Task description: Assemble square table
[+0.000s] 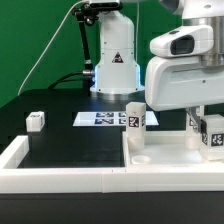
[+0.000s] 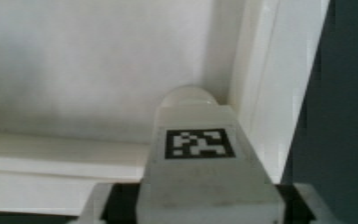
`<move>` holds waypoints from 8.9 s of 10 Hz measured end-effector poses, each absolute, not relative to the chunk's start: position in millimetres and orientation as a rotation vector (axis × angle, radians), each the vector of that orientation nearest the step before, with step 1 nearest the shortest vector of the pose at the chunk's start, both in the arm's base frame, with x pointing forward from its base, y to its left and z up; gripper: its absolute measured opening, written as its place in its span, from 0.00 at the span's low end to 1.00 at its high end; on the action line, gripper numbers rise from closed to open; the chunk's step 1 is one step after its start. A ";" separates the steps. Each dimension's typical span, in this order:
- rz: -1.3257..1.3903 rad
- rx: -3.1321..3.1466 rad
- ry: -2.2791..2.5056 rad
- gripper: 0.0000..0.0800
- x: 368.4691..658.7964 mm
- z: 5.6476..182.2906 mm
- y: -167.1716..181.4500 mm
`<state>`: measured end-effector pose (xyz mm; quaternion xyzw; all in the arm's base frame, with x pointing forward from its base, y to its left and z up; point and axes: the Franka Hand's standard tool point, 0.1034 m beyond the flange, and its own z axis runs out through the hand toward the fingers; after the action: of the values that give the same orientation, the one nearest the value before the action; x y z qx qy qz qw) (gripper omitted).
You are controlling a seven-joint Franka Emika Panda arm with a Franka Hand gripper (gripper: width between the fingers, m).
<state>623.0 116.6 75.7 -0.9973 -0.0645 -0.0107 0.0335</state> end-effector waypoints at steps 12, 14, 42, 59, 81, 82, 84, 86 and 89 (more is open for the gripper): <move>0.062 -2.613 1.556 0.36 622.1 73.4 118.4; 0.068 -2.588 1.590 0.46 622.0 73.4 119.0; -0.019 -2.984 0.671 0.36 618.4 69.7 118.2; 0.016 -3.051 0.284 0.81 619.7 72.2 125.5; 0.000 -2.683 1.451 0.36 623.8 73.5 117.4; 0.019 -2.618 1.552 0.36 623.8 73.4 116.1; 0.047 -2.511 1.704 0.36 624.0 73.3 115.8; 0.045 -2.544 1.653 0.48 623.8 73.0 116.0; 0.031 -2.710 1.384 0.78 621.9 72.4 119.4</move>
Offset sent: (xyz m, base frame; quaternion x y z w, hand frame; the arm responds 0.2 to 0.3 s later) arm -0.0086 -0.0070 0.0006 0.0068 0.0117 0.3537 0.9352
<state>621.9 119.4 72.4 -0.8894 0.4544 0.0102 0.0494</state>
